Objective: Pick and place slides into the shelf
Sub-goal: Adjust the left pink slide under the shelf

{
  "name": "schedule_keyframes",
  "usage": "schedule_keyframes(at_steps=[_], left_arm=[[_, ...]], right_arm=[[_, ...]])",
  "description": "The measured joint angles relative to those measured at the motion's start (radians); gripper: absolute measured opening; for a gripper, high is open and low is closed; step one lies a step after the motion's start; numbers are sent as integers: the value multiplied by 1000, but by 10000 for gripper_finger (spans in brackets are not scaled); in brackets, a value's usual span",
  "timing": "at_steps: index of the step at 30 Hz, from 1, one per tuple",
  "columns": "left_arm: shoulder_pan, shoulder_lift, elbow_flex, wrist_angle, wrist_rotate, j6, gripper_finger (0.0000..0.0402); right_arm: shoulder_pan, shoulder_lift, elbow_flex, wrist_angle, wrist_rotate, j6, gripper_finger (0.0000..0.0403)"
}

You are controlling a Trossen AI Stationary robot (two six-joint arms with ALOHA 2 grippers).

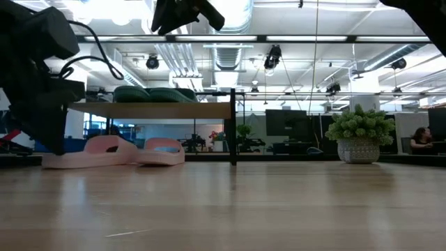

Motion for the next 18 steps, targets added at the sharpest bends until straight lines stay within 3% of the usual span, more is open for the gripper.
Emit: schedule_keyframes(at_steps=[11, 18], left_arm=[[-18, -107, 0, 171, -88, 61, 17], [-45, -167, 0, 183, 149, 26, 17]], right_arm=[[-14, 0, -12, -21, 0, 0, 59], [-22, 0, -16, -22, -1, -3, 59]])
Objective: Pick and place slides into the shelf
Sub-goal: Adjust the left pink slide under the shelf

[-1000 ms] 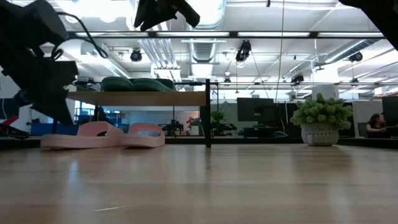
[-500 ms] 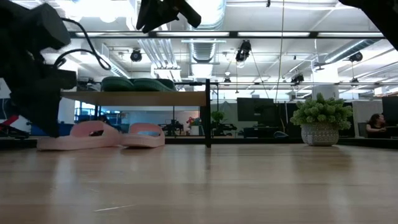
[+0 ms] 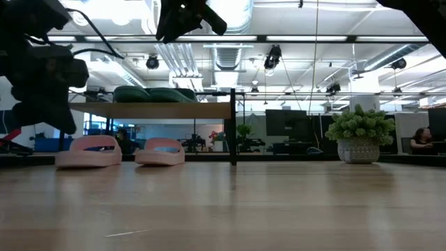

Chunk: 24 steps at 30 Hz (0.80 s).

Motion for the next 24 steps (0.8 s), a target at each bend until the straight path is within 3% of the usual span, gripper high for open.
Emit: schedule_keyframes(at_steps=[4, 12, 18, 24], left_arm=[[-31, 22, -5, -8, -5, -29, 17], [-32, 195, -44, -15, -31, -106, 17], [-32, 258, -50, -31, -142, -227, 17], [-32, 245, -50, -149, -263, -362, 17]], right_arm=[[-5, 0, 0, 0, -3, -7, 59], [-14, 0, -2, 0, -3, -43, 59], [-13, 0, -2, -7, -3, -53, 59], [-13, 0, -2, -56, -3, -53, 59]])
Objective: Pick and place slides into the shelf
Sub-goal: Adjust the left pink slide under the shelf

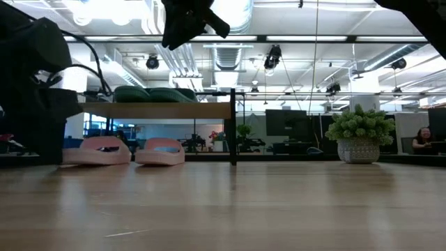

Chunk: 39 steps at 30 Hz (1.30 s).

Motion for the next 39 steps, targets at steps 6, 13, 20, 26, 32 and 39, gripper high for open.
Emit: schedule_keyframes(at_steps=[6, 13, 20, 26, 32, 39], left_arm=[[8, -24, -4, -19, -90, -40, 17], [16, -50, 14, -31, -10, -3, 17], [16, -129, 48, -22, -32, -13, 17], [43, -145, 29, -21, -181, -103, 17], [52, -106, -38, 79, -183, -109, 17], [78, -31, -96, 275, -197, -108, 17]], right_arm=[[-1, 0, 0, -11, 0, -9, 59], [-1, 0, 0, -14, -11, -18, 59], [-6, 0, 0, -18, -27, -26, 59], [-9, 0, 0, -18, -26, -27, 59], [-11, 0, 0, -18, -26, -50, 59], [-19, 0, 0, -17, -26, -52, 59]])
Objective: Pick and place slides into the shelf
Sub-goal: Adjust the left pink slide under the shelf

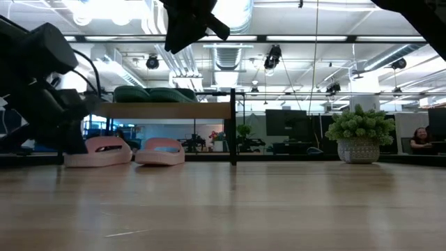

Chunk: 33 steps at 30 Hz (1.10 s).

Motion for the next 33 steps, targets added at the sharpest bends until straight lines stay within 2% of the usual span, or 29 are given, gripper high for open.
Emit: schedule_keyframes(at_steps=[4, 9, 18, 26, 29, 33], left_arm=[[8, 59, -7, 29, 18, 15, 17], [8, 101, -1, -18, 43, 25, 17], [20, 87, -1, -68, 41, 23, 17], [44, 76, -2, -123, -4, 54, 17], [58, 77, 11, -200, -49, 52, 17], [80, 64, 57, -413, -117, 12, 17]], right_arm=[[-2, 0, 0, 0, 0, 0, 59], [-2, 0, 0, -1, 0, -7, 59], [-2, -1, 0, -1, -3, -7, 59], [-2, -2, 0, -3, -5, -3, 59], [-2, -2, 0, -5, -8, 1, 59], [-2, -3, 0, -5, -31, 4, 59]])
